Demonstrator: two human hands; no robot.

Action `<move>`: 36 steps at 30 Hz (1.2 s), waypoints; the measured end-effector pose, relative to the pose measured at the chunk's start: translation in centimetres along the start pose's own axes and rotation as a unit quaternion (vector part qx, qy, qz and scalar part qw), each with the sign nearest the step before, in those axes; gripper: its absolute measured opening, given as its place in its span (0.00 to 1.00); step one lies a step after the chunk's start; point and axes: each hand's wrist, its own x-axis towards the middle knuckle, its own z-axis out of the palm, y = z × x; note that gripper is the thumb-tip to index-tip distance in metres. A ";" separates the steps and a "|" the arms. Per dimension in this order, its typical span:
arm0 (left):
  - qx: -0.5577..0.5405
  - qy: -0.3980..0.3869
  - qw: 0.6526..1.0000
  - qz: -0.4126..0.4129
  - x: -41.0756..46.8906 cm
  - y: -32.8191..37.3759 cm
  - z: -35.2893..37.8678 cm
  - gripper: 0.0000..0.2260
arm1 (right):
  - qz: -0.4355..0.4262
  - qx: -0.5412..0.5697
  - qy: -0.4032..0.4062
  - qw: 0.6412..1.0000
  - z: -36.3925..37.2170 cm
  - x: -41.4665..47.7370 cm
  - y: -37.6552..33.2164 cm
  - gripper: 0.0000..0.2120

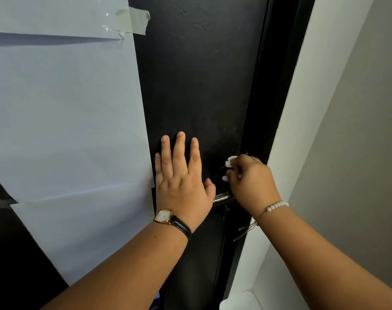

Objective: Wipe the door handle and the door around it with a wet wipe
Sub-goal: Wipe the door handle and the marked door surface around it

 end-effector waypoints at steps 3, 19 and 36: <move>0.003 -0.006 1.000 0.000 0.0 0.0 -0.1 0.36 | 0.031 -0.002 0.001 1.000 0.6 0.2 -0.3 0.07; -0.042 0.008 0.999 -0.002 -0.1 -0.1 -1.1 0.32 | -0.230 -0.150 -0.057 0.960 0.5 0.9 -0.1 0.09; -0.023 -0.260 0.945 0.195 5.9 1.0 -2.5 0.09 | -0.107 0.003 0.034 0.994 0.4 -0.3 0.2 0.04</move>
